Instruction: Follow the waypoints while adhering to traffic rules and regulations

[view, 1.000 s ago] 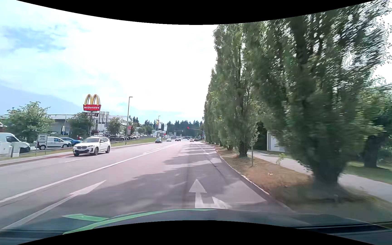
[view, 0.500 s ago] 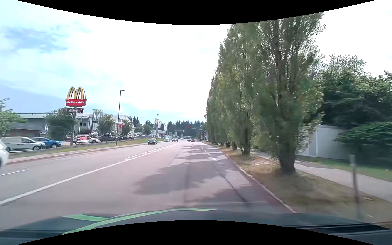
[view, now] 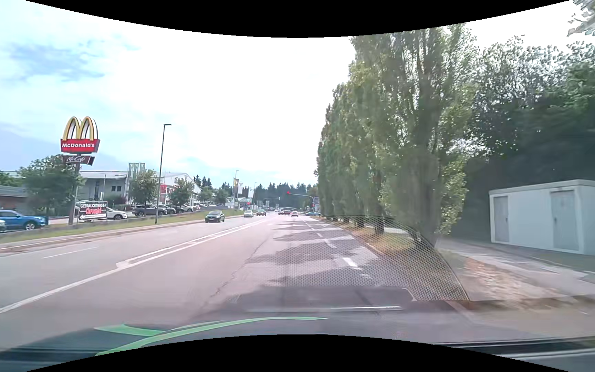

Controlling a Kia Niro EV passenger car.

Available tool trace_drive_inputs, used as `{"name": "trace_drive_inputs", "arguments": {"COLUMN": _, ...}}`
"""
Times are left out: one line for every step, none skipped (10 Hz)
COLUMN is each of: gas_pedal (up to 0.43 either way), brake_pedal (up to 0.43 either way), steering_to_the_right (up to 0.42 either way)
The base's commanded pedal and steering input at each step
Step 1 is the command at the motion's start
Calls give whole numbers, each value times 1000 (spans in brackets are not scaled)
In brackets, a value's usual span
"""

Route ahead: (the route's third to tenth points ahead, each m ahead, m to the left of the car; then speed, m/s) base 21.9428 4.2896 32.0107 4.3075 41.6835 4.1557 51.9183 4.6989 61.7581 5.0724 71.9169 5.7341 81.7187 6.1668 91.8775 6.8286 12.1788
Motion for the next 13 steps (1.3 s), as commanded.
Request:
{"name": "trace_drive_inputs", "arguments": {"gas_pedal": 0, "brake_pedal": 140, "steering_to_the_right": -4}}
{"name": "trace_drive_inputs", "arguments": {"gas_pedal": 0, "brake_pedal": 146, "steering_to_the_right": -4}}
{"name": "trace_drive_inputs", "arguments": {"gas_pedal": 0, "brake_pedal": 152, "steering_to_the_right": -4}}
{"name": "trace_drive_inputs", "arguments": {"gas_pedal": 0, "brake_pedal": 152, "steering_to_the_right": -4}}
{"name": "trace_drive_inputs", "arguments": {"gas_pedal": 0, "brake_pedal": 152, "steering_to_the_right": -4}}
{"name": "trace_drive_inputs", "arguments": {"gas_pedal": 0, "brake_pedal": 146, "steering_to_the_right": -1}}
{"name": "trace_drive_inputs", "arguments": {"gas_pedal": 0, "brake_pedal": 140, "steering_to_the_right": 4}}
{"name": "trace_drive_inputs", "arguments": {"gas_pedal": 0, "brake_pedal": 134, "steering_to_the_right": 10}}
{"name": "trace_drive_inputs", "arguments": {"gas_pedal": 0, "brake_pedal": 128, "steering_to_the_right": 11}}
{"name": "trace_drive_inputs", "arguments": {"gas_pedal": 0, "brake_pedal": 122, "steering_to_the_right": 11}}
{"name": "trace_drive_inputs", "arguments": {"gas_pedal": 0, "brake_pedal": 116, "steering_to_the_right": 11}}
{"name": "trace_drive_inputs", "arguments": {"gas_pedal": 0, "brake_pedal": 98, "steering_to_the_right": 11}}
{"name": "trace_drive_inputs", "arguments": {"gas_pedal": 0, "brake_pedal": 91, "steering_to_the_right": 11}}
